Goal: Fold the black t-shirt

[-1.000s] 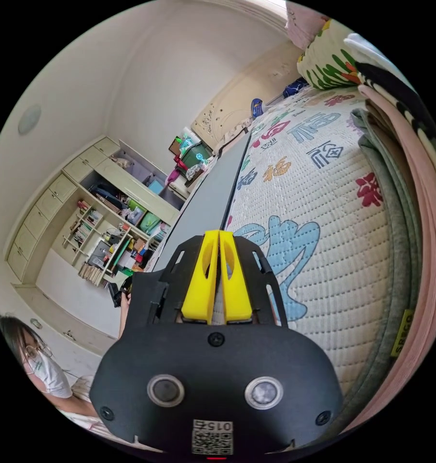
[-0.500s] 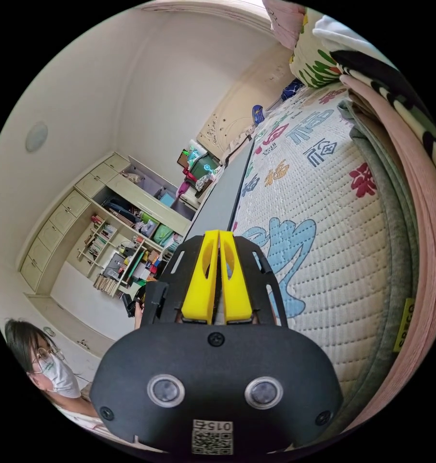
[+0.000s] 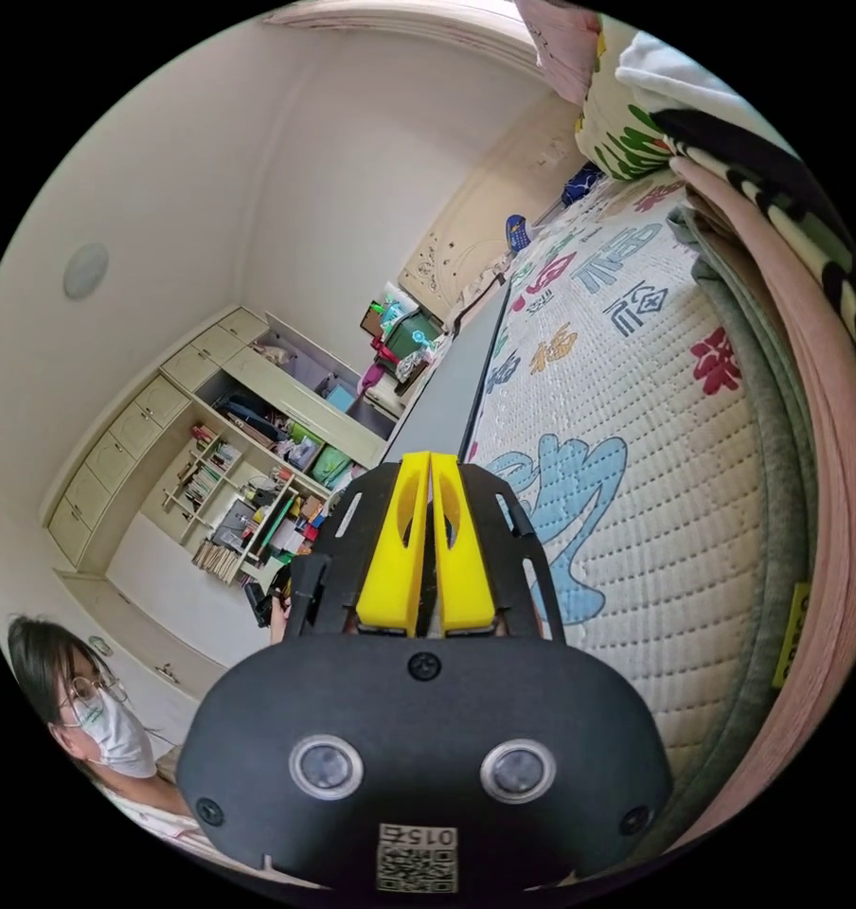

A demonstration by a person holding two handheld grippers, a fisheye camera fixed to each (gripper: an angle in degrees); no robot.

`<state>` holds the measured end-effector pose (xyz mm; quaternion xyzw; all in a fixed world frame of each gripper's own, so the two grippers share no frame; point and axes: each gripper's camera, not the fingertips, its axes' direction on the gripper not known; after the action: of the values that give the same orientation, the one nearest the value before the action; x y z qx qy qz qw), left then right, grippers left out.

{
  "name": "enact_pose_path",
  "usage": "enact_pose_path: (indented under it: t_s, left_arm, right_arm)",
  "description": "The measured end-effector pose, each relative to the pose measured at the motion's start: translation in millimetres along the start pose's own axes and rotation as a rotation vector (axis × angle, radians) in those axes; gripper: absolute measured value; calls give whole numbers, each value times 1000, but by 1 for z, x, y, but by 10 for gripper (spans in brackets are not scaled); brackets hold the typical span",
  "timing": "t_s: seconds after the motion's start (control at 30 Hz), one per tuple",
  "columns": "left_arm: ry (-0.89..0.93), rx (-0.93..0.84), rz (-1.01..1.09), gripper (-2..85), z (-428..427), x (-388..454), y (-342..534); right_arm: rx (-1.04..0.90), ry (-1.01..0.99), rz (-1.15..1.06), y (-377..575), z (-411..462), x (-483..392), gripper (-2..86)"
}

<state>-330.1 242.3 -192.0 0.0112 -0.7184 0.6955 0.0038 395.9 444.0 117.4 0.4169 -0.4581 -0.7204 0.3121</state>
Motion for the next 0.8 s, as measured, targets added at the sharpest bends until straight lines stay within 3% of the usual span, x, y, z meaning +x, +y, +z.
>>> enact_pose_path:
  t_s: [0.2, 0.4, 0.57, 0.8]
  left_arm:
    - [10, -29, -22, 35, -1, 11, -10]
    - [17, -39, -25, 22, -5, 21, -20]
    - [19, -32, -25, 20, -12, 27, -28]
    - [73, -16, -63, 32, -25, 19, -40]
  right_arm:
    - [-137, 111, -75, 1, 34, -35, 72]
    - [-301, 137, -63, 1, 77, -43, 77]
    - [-252, 112, -55, 3, 74, -46, 18]
    - [-225, 161, -77, 2, 82, -55, 3]
